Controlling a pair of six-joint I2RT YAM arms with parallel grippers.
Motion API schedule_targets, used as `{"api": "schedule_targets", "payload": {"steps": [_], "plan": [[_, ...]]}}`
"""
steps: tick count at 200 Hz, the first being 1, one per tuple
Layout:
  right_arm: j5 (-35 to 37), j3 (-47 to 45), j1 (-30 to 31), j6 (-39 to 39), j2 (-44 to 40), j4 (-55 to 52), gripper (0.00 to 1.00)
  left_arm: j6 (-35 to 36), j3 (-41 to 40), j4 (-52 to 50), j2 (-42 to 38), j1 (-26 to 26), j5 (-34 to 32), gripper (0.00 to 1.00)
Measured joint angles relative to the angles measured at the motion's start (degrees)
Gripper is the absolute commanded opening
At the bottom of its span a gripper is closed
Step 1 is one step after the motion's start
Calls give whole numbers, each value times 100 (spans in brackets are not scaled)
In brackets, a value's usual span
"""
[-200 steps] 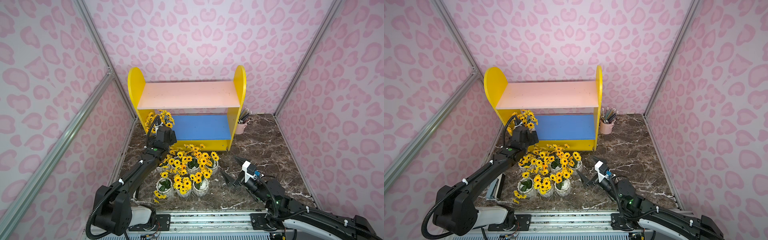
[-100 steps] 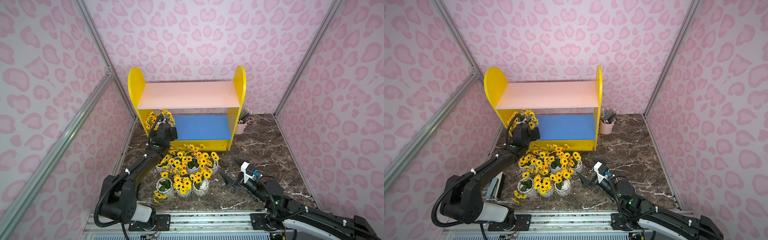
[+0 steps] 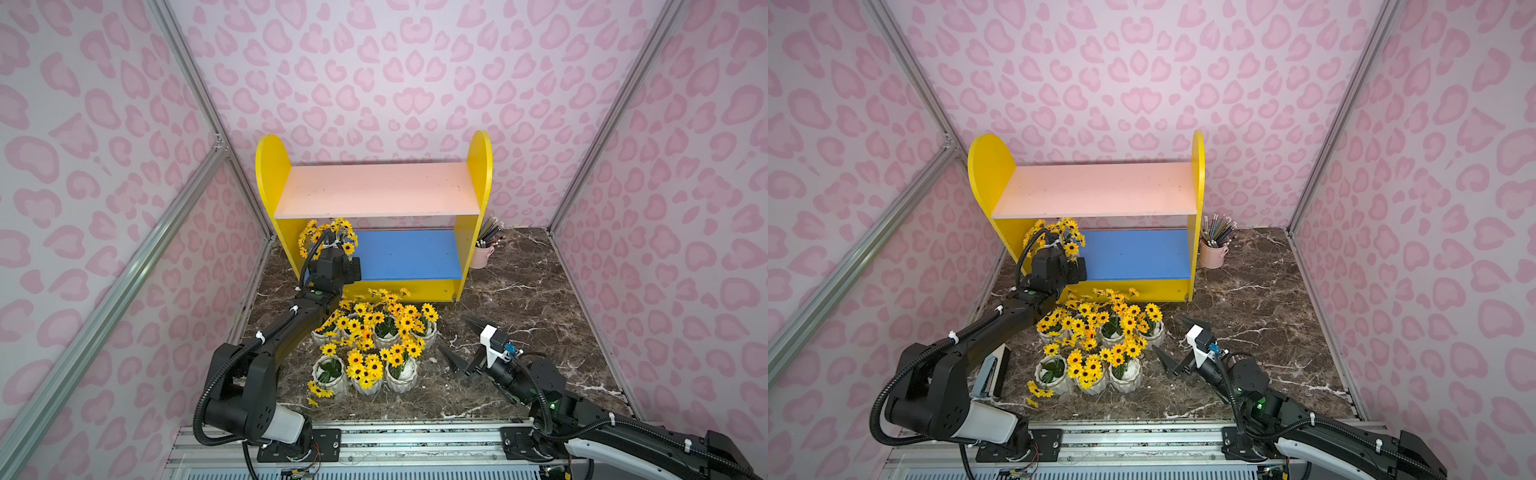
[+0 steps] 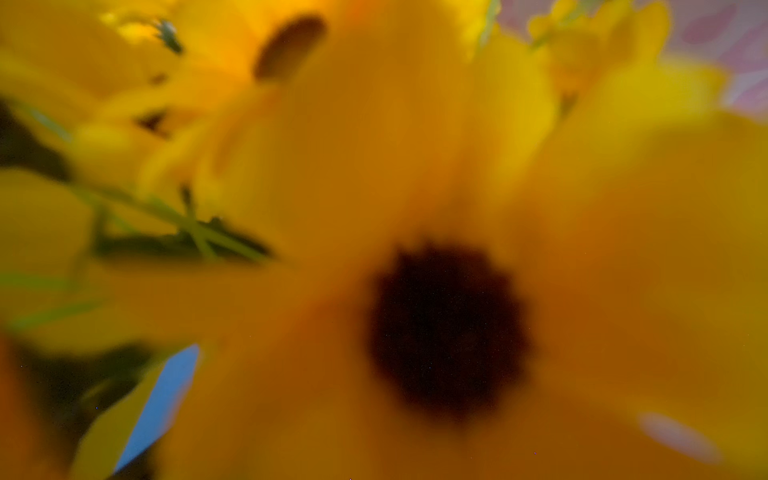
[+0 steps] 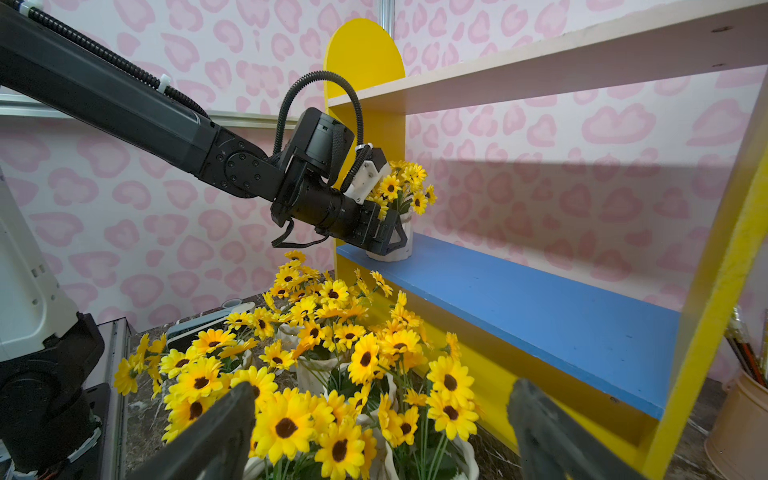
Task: Take the sunflower pots off the shelves
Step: Adjust the sunflower pot on the shelf.
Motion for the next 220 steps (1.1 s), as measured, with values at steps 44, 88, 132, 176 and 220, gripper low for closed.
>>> {"api": "schedule_targets", "payload": {"steps": [44, 88, 132, 176, 220], "plan": [[0, 0, -4, 0, -4, 0, 97, 20, -57, 7, -101, -398, 225, 98], [9, 2, -9, -9, 48, 0, 97, -57, -420, 13, -863, -514, 225, 99], [24, 763, -24, -376, 997, -114, 98, -356, -487, -186, -1967, -214, 90, 97], [-83, 2374, -129, -822, 3158, -116, 98, -1062, -595, -553, -2455, 533, 656, 100], [-719, 4061, -745, -1091, 5296, -37, 98, -1755, -868, -872, -2559, 1132, 1539, 98]]}}
